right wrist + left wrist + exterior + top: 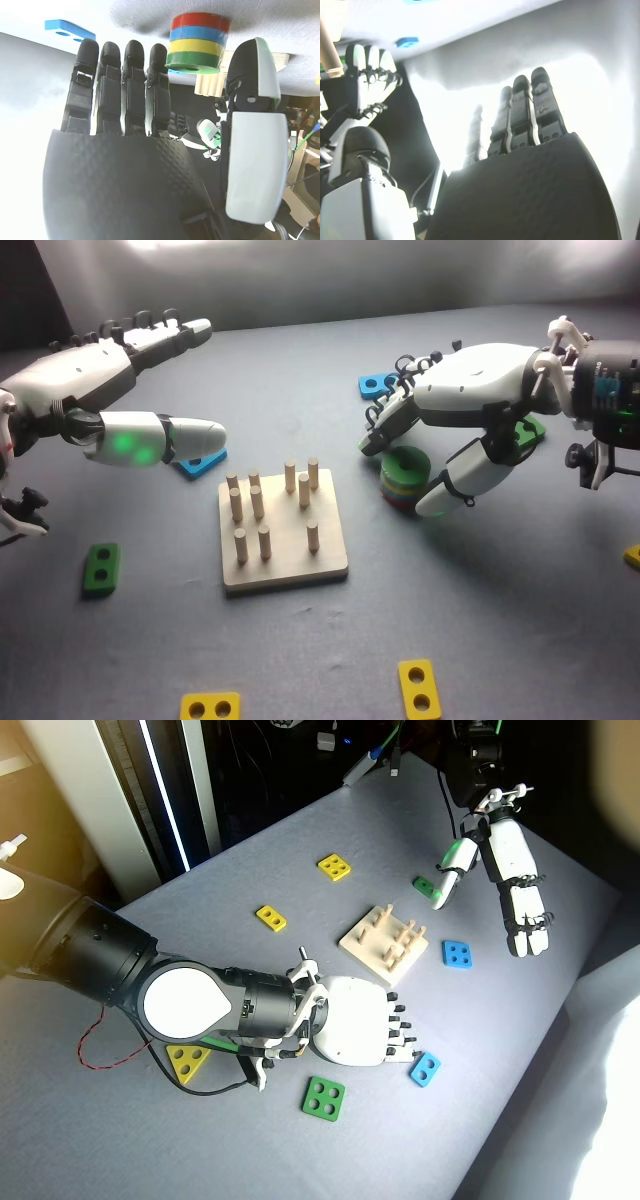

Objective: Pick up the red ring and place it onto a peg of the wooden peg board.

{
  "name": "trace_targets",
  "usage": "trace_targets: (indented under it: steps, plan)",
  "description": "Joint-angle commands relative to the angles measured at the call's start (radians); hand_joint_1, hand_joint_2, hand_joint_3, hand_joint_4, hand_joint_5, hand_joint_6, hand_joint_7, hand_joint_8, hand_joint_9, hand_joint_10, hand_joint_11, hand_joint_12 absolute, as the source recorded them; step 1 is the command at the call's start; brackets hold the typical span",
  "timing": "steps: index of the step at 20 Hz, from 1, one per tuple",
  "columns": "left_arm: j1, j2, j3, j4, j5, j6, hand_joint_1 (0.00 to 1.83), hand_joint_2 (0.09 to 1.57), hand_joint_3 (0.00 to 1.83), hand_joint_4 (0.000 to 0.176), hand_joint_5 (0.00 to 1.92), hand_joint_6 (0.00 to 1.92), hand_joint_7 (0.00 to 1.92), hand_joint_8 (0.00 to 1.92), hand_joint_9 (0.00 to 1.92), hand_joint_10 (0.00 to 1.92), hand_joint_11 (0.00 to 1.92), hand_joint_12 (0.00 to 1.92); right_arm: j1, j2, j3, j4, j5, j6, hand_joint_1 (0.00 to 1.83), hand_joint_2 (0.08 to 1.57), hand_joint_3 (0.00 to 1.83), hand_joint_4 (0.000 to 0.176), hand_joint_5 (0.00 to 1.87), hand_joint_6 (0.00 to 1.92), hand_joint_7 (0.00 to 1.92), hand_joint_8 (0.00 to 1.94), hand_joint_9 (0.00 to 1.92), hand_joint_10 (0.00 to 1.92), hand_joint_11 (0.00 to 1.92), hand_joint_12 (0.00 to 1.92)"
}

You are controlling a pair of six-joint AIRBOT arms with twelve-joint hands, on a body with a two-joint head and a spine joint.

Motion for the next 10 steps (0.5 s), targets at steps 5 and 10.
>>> trace_targets:
  steps: [5, 10]
  plan:
    - [-0.016, 0.001, 0.007, -0.005, -0.109, -0.008, 0.39, 1.04, 0.01, 0.147, 0.04, 0.00, 0.00, 0.00, 0.00, 0.00, 0.00, 0.00, 0.020, -0.004, 0.005, 0.035, 0.059, 0.007, 0.95, 0.97, 0.00, 0.000, 0.63, 0.02, 0.48, 0.01, 0.30, 0.01, 0.00, 0.75]
    - [-0.018, 0.002, 0.007, -0.003, -0.109, -0.008, 0.36, 1.02, 0.00, 0.174, 0.02, 0.00, 0.00, 0.00, 0.00, 0.00, 0.00, 0.00, 0.020, -0.004, 0.007, 0.034, 0.060, 0.007, 1.02, 1.01, 0.00, 0.000, 0.76, 0.04, 0.53, 0.01, 0.36, 0.02, 0.00, 0.91]
